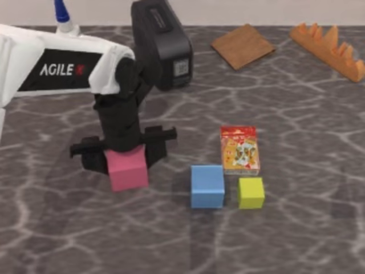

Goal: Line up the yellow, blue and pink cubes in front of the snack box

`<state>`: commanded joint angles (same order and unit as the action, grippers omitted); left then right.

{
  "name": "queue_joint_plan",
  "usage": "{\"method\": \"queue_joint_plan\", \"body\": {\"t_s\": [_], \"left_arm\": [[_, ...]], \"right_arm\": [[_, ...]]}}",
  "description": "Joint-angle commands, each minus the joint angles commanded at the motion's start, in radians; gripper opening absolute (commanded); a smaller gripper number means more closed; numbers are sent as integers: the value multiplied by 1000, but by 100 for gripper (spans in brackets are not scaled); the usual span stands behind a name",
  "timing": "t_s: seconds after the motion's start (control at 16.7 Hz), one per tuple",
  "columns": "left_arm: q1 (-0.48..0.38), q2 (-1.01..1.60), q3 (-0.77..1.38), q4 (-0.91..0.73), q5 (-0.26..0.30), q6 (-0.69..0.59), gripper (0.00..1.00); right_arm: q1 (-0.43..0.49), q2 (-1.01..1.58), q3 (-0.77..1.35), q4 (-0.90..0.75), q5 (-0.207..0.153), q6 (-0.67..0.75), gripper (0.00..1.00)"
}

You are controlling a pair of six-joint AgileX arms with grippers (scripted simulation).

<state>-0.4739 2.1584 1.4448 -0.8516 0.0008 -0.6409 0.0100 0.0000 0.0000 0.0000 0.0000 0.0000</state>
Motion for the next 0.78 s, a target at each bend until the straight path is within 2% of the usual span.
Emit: {"method": "queue_joint_plan", "body": {"t_s": [0.42,0.78], "left_arm": [[17,-87,125,-215,-2,-2,0],[-4,-103,121,-225,-2,8,0]], "right_arm": [[0,0,0,0,0,0,100],[0,0,0,0,0,0,100]]}}
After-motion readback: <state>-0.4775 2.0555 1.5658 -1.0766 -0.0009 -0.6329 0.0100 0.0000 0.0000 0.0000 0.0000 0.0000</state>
